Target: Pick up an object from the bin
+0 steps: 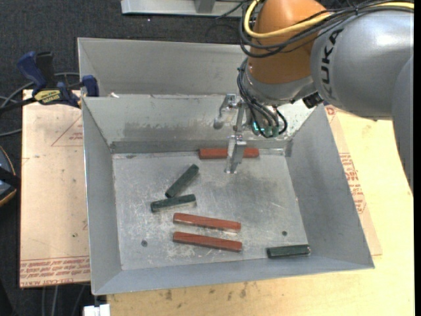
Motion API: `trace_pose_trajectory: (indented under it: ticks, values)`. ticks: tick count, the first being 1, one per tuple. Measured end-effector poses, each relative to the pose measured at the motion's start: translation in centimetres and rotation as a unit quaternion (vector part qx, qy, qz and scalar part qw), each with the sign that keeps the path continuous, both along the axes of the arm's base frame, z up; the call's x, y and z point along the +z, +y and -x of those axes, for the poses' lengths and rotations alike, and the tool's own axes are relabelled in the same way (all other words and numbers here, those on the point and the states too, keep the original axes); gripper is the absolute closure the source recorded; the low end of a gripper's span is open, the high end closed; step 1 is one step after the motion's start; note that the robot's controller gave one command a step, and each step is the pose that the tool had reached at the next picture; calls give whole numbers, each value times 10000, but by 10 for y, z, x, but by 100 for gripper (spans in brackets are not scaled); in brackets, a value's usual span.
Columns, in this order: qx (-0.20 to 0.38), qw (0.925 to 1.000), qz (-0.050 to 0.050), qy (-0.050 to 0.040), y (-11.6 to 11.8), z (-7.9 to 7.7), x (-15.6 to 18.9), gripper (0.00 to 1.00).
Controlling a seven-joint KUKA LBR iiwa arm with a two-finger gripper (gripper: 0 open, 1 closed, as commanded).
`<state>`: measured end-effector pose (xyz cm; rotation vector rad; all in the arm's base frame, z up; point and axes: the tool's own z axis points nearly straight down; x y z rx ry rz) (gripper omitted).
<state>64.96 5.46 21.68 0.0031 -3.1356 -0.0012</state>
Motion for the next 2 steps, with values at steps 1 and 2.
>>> trace_pose_trajectory:
  ticks: [1,2]
  values:
    - [-6,10000,-4,-41,0,-2,5,0]
    - [77,9999,-3,-65,-36,7,-54,0]
